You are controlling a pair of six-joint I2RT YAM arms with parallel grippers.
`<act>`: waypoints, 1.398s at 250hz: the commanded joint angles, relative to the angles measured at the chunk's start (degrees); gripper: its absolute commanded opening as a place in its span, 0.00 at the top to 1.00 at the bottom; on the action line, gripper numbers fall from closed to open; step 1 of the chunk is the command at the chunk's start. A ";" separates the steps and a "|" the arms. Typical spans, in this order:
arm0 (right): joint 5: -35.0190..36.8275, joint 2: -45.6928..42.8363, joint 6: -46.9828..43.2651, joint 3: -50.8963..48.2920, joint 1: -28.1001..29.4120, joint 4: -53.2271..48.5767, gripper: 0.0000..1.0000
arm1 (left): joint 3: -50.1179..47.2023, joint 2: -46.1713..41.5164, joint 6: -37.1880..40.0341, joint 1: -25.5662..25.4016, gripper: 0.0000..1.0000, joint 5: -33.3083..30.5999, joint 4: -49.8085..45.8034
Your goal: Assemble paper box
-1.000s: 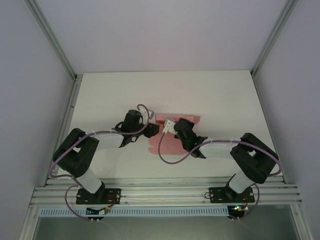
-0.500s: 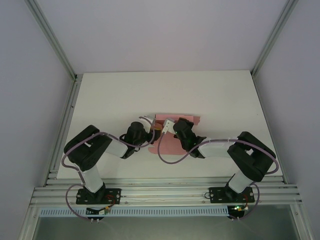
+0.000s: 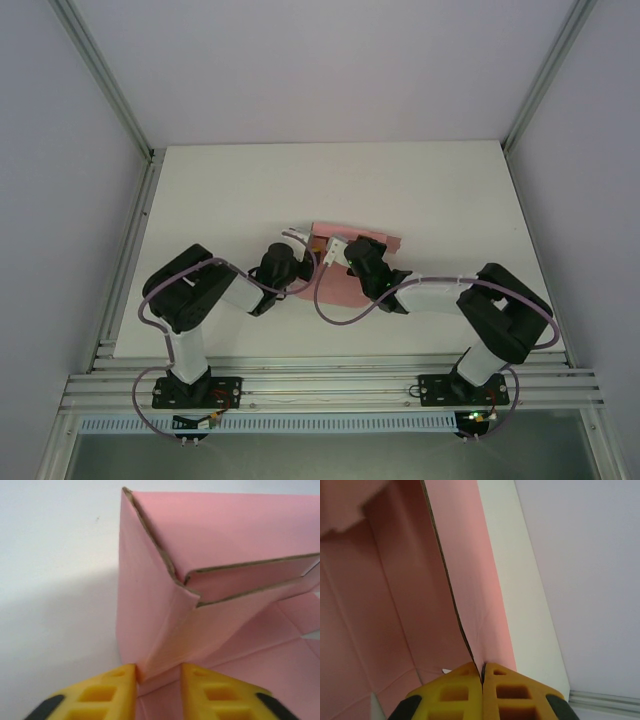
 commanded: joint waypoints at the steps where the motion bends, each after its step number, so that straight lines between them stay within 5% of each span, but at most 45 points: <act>1: -11.62 2.68 2.88 -2.57 0.37 -16.50 1.00 | 3.08 0.40 0.78 -0.98 0.79 0.17 6.27; 39: -12.46 3.10 3.30 -1.96 0.30 -18.01 1.00 | 3.54 -0.56 0.38 -1.04 0.74 2.72 5.76; 77: -13.70 2.61 4.19 -1.68 -0.01 -18.79 1.00 | 4.72 0.07 -0.42 -1.02 1.00 -1.72 6.39; 127: -15.40 0.94 5.46 -1.42 -0.89 -20.22 1.00 | 5.18 -0.07 -2.47 -2.46 1.00 -4.11 5.97; 181: -15.80 0.89 6.81 -0.50 -1.13 -23.27 1.00 | 14.35 -3.06 -8.89 -9.88 1.00 -37.15 -15.80; 230: -15.76 2.67 8.12 0.61 -1.59 -24.18 1.00 | 19.19 -1.34 -21.95 -11.78 1.00 -46.89 -29.19; 247: -16.00 2.74 9.23 1.03 -2.04 -24.16 1.00 | 21.07 -0.27 -28.74 -13.35 1.00 -54.86 -35.45; 293: -18.68 1.77 11.16 1.65 -3.10 -24.18 1.00 | 22.15 0.12 -36.26 -13.81 1.00 -55.10 -40.85; 350: -18.77 -0.01 13.33 3.45 -4.46 -21.80 1.00 | 18.79 1.12 -25.25 -14.12 1.00 -43.25 -26.72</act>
